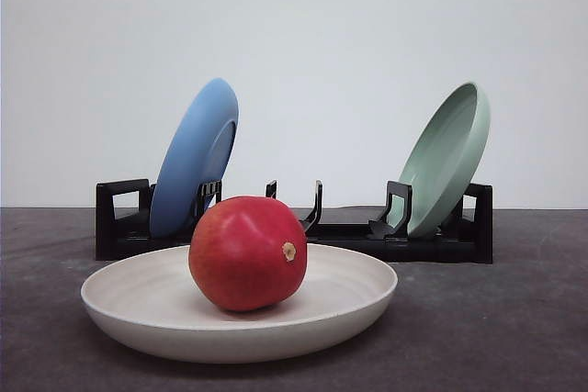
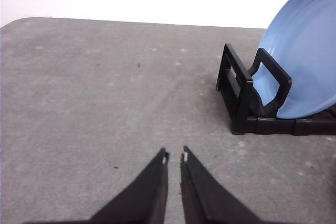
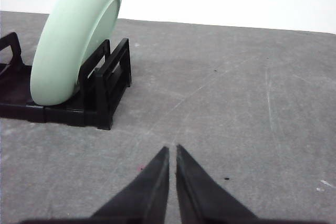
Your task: Place pomegranate in white plate
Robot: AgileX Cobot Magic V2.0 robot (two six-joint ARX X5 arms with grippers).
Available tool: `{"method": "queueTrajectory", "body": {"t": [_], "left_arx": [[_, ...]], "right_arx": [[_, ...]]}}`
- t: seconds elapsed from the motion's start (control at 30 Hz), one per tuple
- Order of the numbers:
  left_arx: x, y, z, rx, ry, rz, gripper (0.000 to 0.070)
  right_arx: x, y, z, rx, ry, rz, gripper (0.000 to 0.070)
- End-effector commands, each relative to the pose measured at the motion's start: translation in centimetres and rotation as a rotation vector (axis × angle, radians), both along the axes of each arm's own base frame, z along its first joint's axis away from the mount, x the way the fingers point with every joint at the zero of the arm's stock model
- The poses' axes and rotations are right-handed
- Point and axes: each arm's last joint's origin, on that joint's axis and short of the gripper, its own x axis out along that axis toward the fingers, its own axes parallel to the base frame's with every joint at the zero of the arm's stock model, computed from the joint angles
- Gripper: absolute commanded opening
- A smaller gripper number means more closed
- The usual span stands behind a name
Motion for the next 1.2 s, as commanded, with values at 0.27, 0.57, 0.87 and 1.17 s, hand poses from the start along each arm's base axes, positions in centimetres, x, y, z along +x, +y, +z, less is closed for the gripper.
{"method": "queueTrajectory", "body": {"t": [0.27,0.57,0.87,1.17], "left_arx": [[0.04,0.0,-0.37,0.0,0.012,0.0,0.0026],[0.04,0.0,-0.37,0.0,0.012,0.0,0.0026],[0.04,0.0,-0.37,0.0,0.012,0.0,0.0026],[0.04,0.0,-0.37,0.0,0.012,0.0,0.0026]], "right_arx": [[0.03,0.0,-0.04,0.01,-0.006,-0.002,0.002],[0.03,0.0,-0.04,0.01,-0.006,-0.002,0.002],[0.03,0.0,-0.04,0.01,-0.006,-0.002,0.0021],[0.03,0.0,-0.04,0.01,-0.006,-0.002,0.002]]}}
